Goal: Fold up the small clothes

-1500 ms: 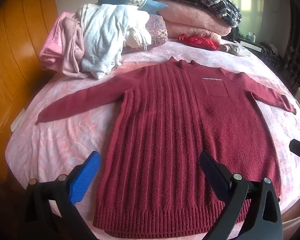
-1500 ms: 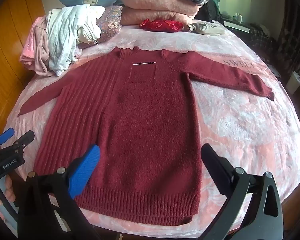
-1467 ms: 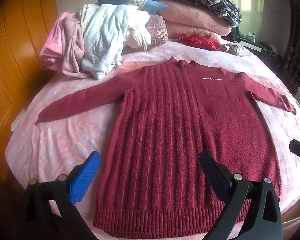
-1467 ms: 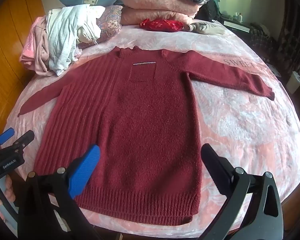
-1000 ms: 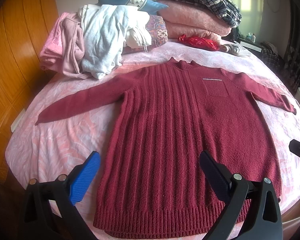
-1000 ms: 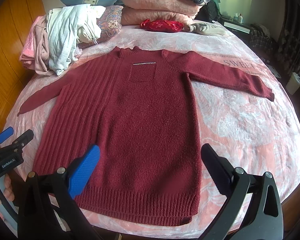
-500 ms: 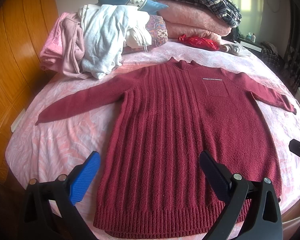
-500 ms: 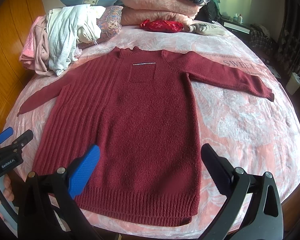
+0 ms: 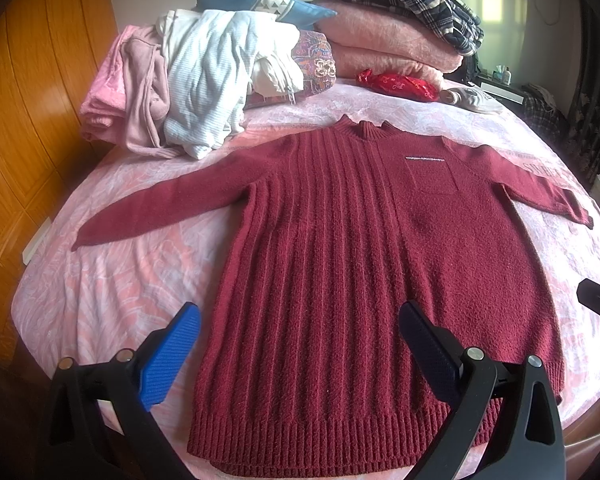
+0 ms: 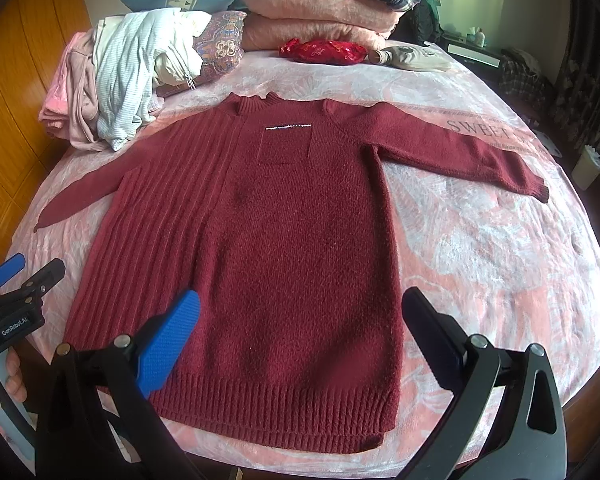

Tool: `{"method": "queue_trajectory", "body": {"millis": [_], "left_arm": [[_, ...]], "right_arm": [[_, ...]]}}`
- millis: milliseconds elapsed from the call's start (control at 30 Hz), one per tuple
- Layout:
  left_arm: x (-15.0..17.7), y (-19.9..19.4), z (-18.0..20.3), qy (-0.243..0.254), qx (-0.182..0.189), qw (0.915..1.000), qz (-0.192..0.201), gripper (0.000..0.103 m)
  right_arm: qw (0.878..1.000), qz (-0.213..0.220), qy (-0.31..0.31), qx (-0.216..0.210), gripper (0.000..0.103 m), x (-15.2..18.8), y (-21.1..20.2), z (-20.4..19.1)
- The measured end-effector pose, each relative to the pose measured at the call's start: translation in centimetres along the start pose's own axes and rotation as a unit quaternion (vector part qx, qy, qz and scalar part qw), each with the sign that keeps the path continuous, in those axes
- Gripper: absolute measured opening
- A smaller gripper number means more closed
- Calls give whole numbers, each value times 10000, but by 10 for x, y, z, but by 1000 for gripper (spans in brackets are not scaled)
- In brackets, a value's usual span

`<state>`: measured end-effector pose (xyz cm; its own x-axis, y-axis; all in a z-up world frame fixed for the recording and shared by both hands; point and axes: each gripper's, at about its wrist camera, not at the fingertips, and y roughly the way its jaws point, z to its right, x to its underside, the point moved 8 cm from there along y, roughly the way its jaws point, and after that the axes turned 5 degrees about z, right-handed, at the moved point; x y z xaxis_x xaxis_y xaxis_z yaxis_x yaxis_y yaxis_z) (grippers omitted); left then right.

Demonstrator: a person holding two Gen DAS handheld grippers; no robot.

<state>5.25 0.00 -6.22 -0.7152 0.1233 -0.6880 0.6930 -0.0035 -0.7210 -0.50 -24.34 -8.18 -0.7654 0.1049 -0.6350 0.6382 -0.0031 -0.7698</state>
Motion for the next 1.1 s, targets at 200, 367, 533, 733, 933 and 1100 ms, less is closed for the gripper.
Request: {"method": "queue_trajectory", "body": {"millis": [200,367,533,733,933,1100], "left_arm": [[-3,2,1,-3,-17,10000,-22,99],[-30,17,5,47,-214,9998,41,99],[-78,41,31,-138,-64,9998,88,99],[-134,93,104,46,153,9998,112,99],[-167,148,195,103,590,9981,146,99],[-170,198,256,182,716,9972,-100,99]], "right_arm": [[9999,-68,120,-103,100,-5,4,3],[9995,-8,302,5,100,-35,13,29],[9980,65,627,-61,100,-75,30,75],[9919,-357,1187,-291,100,-114,79,153],[9806,-700,1830,85,100,-122,142,261],[9752,-717,2074,277,100,-122,174,330]]}}
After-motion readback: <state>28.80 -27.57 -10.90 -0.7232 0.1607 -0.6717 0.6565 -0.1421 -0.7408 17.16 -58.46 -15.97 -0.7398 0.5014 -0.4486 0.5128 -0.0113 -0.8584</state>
